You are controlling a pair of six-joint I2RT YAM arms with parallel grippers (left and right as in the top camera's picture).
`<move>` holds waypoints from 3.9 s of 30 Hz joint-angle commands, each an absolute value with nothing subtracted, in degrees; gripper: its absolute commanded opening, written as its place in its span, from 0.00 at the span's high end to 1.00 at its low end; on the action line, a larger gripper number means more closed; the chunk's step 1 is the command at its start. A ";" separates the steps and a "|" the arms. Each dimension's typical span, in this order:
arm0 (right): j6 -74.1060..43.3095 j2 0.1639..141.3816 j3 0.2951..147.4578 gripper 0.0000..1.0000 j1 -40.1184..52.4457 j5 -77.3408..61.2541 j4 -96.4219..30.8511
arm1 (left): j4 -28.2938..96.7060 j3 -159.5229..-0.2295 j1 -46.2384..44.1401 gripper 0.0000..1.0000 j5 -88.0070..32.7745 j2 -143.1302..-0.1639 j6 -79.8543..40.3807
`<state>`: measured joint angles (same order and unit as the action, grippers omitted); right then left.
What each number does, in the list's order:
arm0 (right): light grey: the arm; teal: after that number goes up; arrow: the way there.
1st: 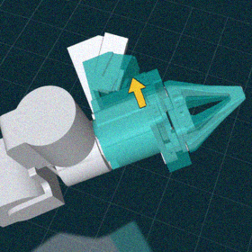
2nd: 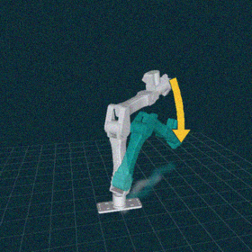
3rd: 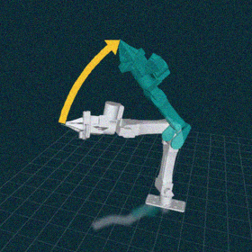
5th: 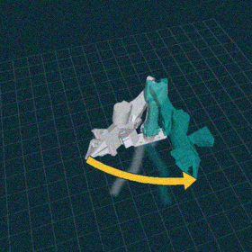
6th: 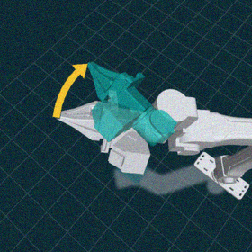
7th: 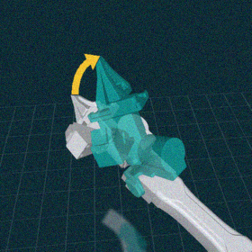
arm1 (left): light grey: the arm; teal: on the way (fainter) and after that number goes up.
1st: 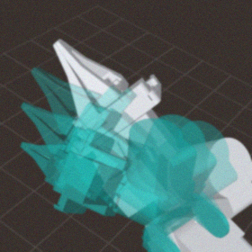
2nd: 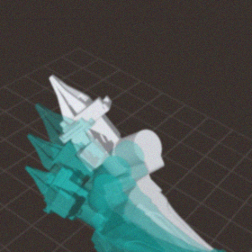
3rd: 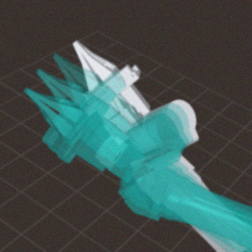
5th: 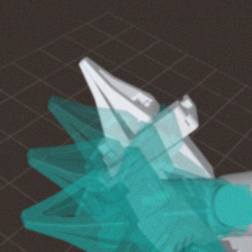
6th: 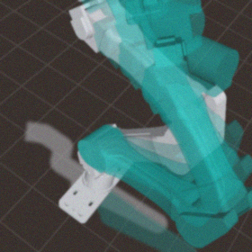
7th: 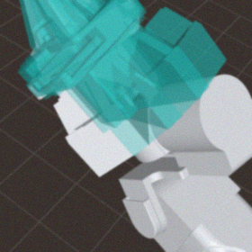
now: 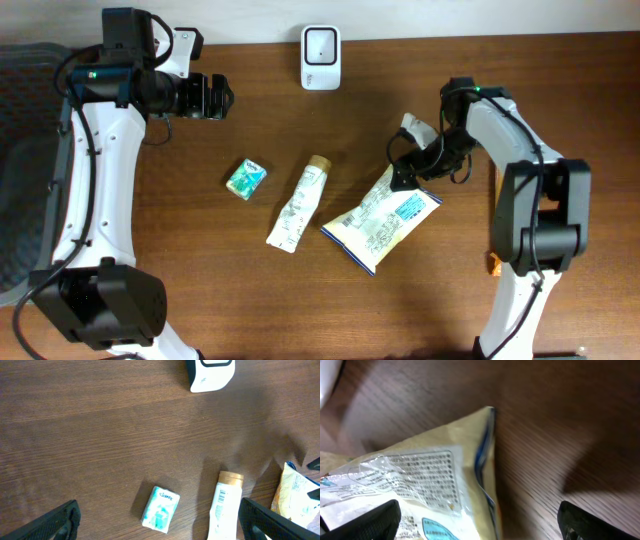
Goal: Scan the item barcode
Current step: 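Grasp the white snack bag with the right gripper, then lift the snack bag and hold it over the scanner, then place the snack bag on the pasta pack at right, then grasp the white tube-shaped pack with the right gripper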
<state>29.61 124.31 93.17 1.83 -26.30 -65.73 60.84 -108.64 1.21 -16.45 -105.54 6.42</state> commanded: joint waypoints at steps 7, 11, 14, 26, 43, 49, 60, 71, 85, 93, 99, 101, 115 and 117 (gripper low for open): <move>33.32 127.81 82.28 0.16 5.72 -30.22 -64.12 | 60.77 -108.90 1.56 0.01 -16.51 -105.41 7.35; 25.30 127.81 76.12 0.64 5.72 -30.50 -57.98 | 60.77 -108.90 1.56 0.01 -16.51 -105.41 7.35; 24.95 127.81 76.12 0.70 5.80 -36.49 -57.98 | 60.77 -108.90 1.56 0.01 -16.51 -105.41 7.35; 21.56 99.77 95.50 0.96 -3.46 -55.83 -74.78 | 60.77 -108.90 1.56 0.01 -16.51 -105.41 7.35; 46.87 113.03 96.33 0.96 26.35 35.16 11.68 | 60.77 -108.90 1.67 0.01 -16.51 -105.41 7.35; 66.76 126.74 96.33 0.96 27.22 35.40 34.96 | 60.77 -108.90 1.67 0.01 -16.51 -105.41 7.35; 90.80 131.70 96.33 0.96 25.23 19.05 42.87 | 60.77 -108.90 1.67 0.01 -16.51 -105.41 7.35; 95.61 133.25 96.33 0.96 24.60 15.16 45.91 | 60.77 -108.90 1.67 0.01 -16.51 -105.41 7.35; 61.60 102.41 96.33 0.96 24.75 20.23 3.88 | 60.77 -108.90 1.65 0.01 -16.51 -105.41 7.35; -0.95 79.18 96.12 0.96 15.90 13.54 -68.18 | 60.77 -108.90 1.63 0.01 -16.51 -105.41 7.35; -4.78 85.10 76.90 0.96 -0.71 12.12 -59.90 | 60.77 -108.90 1.63 0.01 -16.49 -105.41 7.35; -5.06 87.66 75.07 0.70 -6.28 7.29 -54.94 | 60.77 -108.90 1.61 0.01 -16.51 -105.41 7.35; -18.22 103.72 83.66 0.24 16.21 -31.59 -43.72 | 60.77 -108.90 1.56 0.01 -16.49 -105.41 7.35; -31.35 110.83 83.66 0.17 23.57 -22.09 -38.30 | 60.77 -108.90 1.54 0.01 -16.51 -105.41 7.35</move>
